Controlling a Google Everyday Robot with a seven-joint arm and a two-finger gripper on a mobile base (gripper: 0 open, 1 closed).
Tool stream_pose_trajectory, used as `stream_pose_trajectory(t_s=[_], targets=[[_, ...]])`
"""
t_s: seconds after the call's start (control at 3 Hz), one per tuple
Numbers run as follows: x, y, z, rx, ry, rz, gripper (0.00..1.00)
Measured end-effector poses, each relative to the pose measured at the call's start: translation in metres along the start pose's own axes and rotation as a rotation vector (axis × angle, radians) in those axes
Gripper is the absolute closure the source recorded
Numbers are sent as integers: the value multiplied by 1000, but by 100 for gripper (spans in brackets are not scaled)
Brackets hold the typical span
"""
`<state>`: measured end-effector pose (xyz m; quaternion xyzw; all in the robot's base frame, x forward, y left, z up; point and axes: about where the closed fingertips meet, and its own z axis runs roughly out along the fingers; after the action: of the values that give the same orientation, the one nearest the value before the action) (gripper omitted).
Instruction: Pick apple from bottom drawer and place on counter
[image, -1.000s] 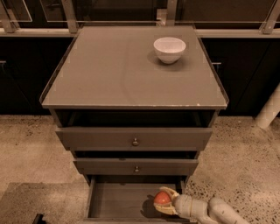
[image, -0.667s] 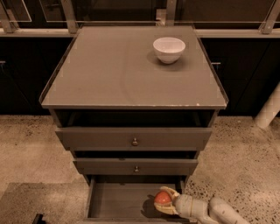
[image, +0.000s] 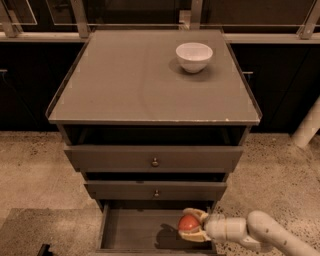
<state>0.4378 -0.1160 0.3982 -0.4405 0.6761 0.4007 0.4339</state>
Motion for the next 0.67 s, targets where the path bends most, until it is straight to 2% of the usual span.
stream_pose_trajectory(t_s=[0.33, 0.67], targets=[[-71, 20, -38, 141, 39, -96, 100], [-145, 67, -60, 220, 70, -204, 100]])
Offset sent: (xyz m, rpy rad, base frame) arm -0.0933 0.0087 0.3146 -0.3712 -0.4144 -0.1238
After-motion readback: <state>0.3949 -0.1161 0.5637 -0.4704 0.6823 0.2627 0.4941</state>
